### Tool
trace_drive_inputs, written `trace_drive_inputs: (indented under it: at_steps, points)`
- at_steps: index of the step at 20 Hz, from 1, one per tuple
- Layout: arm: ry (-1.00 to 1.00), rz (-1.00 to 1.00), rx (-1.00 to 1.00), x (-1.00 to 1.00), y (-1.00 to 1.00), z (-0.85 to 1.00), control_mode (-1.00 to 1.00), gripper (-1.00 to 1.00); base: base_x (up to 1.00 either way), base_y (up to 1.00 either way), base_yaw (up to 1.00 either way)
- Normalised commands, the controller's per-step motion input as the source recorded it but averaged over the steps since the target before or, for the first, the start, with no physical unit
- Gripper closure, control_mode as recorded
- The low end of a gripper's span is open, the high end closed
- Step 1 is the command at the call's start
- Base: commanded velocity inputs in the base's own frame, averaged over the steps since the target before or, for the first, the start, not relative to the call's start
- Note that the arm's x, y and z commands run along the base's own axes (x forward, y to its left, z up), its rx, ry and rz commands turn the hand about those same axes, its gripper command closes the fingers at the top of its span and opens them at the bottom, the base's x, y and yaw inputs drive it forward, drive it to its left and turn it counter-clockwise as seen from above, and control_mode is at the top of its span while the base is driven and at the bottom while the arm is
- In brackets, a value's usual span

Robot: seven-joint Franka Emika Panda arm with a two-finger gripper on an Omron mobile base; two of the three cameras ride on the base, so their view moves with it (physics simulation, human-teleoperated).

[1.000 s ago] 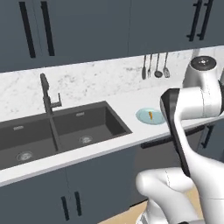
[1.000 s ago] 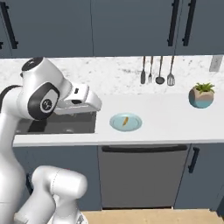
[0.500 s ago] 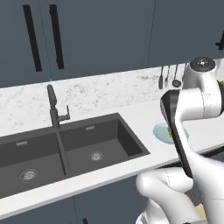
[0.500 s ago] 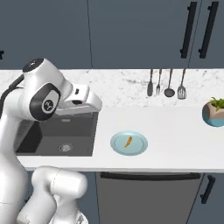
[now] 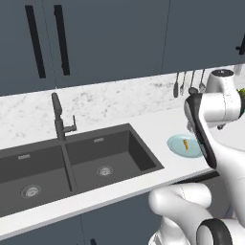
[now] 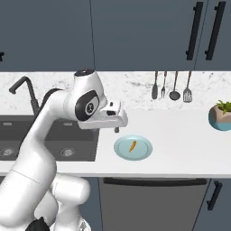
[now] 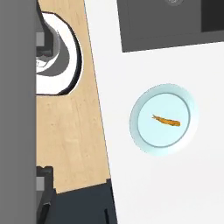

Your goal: Pick up the knife from the drawer and place it on the cutting board. Then place the meat from the plate to the cutting board.

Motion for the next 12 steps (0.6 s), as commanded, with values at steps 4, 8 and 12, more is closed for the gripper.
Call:
trace_drive_inputs:
  at_steps: [4, 8, 12]
  points:
    - [0.10, 0.00, 0.12, 0.59, -0.01, -0.79, -1.00, -1.00, 0.00, 0.00, 0.00]
    - [0.01, 0.00, 0.08, 0.59, -0.20, -0.95, -1.00, -1.00, 0.00, 0.00, 0.00]
    - [0.04, 0.00, 0.02, 0.51, -0.25, -0.46, -1.00, -1.00, 0.00, 0.00, 0.00]
